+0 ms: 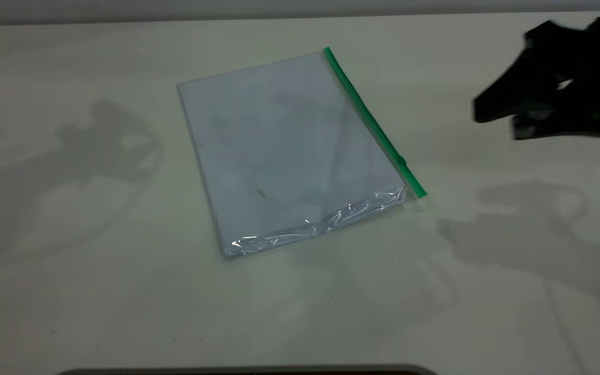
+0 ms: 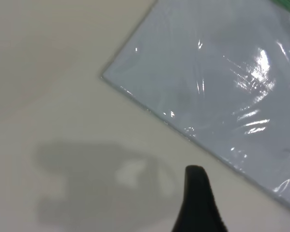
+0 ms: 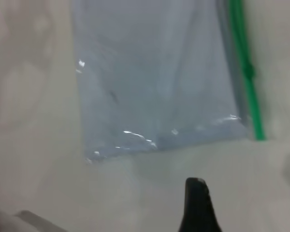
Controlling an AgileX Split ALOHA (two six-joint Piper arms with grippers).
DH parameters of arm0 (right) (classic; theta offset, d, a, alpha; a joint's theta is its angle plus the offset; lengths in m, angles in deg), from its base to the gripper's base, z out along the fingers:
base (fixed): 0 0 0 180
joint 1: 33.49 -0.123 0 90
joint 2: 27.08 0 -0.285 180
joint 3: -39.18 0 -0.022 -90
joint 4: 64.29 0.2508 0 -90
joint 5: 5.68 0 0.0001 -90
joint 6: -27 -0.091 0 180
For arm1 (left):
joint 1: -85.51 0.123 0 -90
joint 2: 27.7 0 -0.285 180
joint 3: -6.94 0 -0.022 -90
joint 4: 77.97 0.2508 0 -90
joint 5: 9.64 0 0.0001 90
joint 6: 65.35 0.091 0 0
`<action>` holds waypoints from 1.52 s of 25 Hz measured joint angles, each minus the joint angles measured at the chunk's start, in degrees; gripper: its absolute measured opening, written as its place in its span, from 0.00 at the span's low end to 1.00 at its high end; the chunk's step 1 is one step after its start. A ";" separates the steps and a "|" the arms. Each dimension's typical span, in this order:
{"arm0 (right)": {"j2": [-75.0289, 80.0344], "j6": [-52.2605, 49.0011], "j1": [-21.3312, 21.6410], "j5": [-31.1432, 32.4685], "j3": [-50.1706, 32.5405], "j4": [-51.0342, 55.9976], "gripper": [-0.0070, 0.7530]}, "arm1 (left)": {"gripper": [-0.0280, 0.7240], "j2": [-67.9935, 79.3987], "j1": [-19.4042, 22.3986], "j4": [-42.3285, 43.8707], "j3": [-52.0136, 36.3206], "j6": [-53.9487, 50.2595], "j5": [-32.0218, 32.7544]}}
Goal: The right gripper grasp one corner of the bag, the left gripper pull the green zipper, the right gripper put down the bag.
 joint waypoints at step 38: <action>39.33 4.89 -0.27 17.06 23.45 4.50 0.75 | 0.82 4.48 -4.93 -1.88 0.55 6.18 -5.00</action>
